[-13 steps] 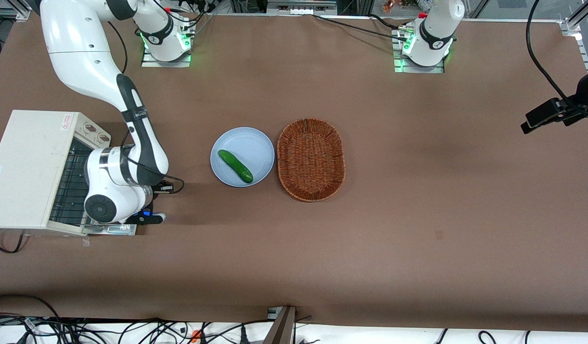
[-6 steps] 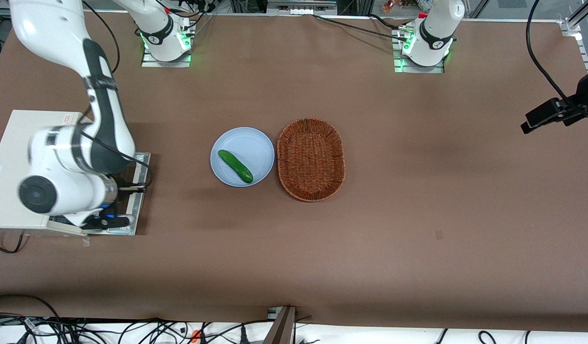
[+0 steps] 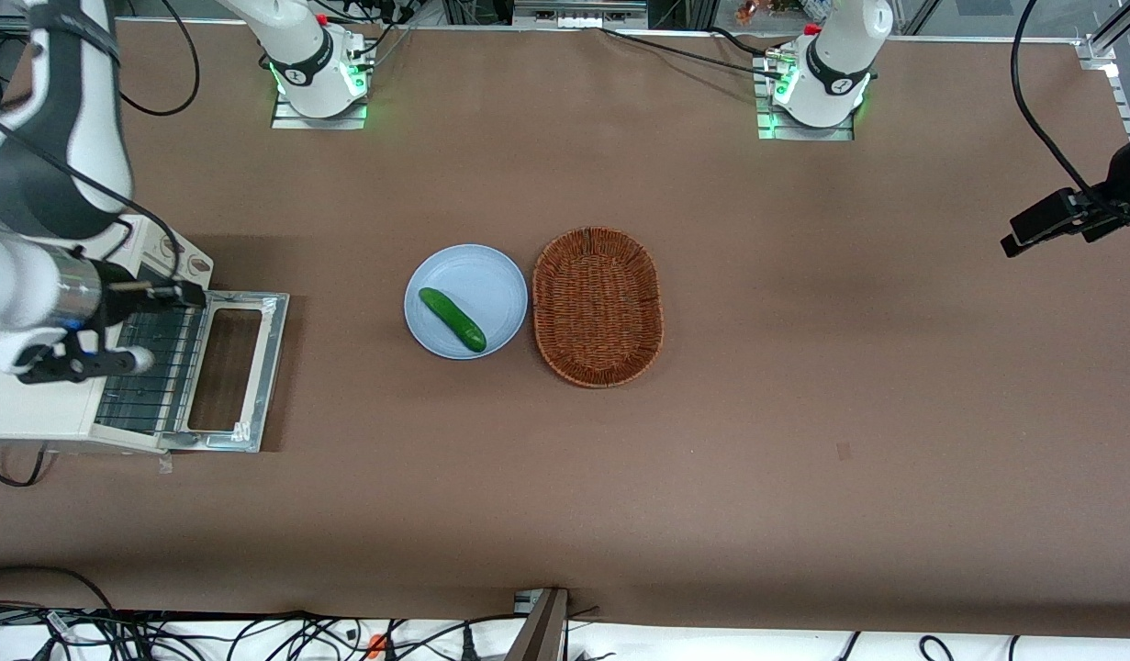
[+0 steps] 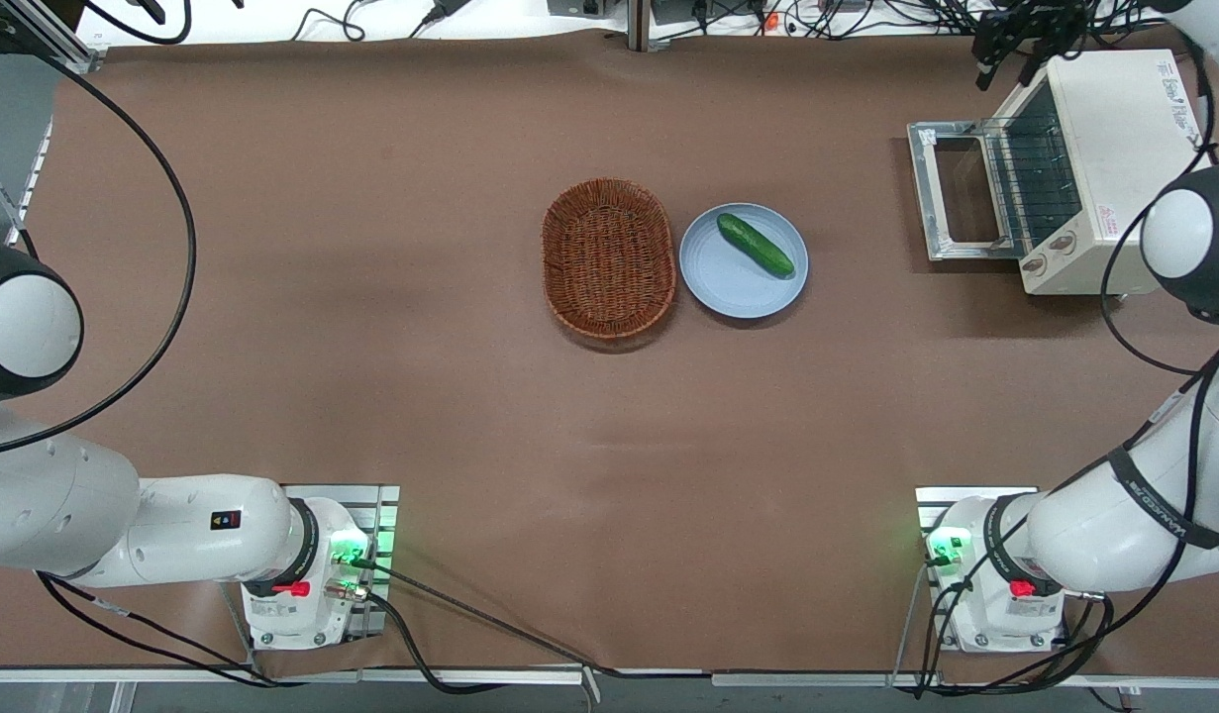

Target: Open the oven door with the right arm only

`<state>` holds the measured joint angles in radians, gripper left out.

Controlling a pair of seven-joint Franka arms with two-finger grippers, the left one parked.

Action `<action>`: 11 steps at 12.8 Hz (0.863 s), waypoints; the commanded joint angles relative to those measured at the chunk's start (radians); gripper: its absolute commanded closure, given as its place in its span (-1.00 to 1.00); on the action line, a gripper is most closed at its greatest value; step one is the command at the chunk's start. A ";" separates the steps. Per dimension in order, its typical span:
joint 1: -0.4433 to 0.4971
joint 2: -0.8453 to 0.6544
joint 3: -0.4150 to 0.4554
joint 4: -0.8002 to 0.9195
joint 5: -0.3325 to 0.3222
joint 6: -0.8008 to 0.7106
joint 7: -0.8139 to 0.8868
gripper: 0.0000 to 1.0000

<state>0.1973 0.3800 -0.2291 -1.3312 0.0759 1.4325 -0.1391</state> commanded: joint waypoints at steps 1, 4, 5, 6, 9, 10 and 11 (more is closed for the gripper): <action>-0.001 -0.084 -0.006 -0.023 0.002 -0.026 -0.020 -1.00; -0.021 -0.179 0.005 -0.036 -0.008 -0.061 -0.007 -1.00; -0.048 -0.206 0.029 -0.046 -0.008 -0.076 -0.004 -1.00; -0.096 -0.245 0.066 -0.066 -0.011 -0.090 -0.004 -1.00; -0.127 -0.325 0.093 -0.121 -0.039 -0.116 0.021 -1.00; -0.127 -0.331 0.094 -0.123 -0.047 -0.128 0.051 -1.00; -0.127 -0.331 0.096 -0.123 -0.051 -0.130 0.053 -1.00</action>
<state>0.0856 0.0822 -0.1638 -1.4124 0.0485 1.3057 -0.1171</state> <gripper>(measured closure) 0.000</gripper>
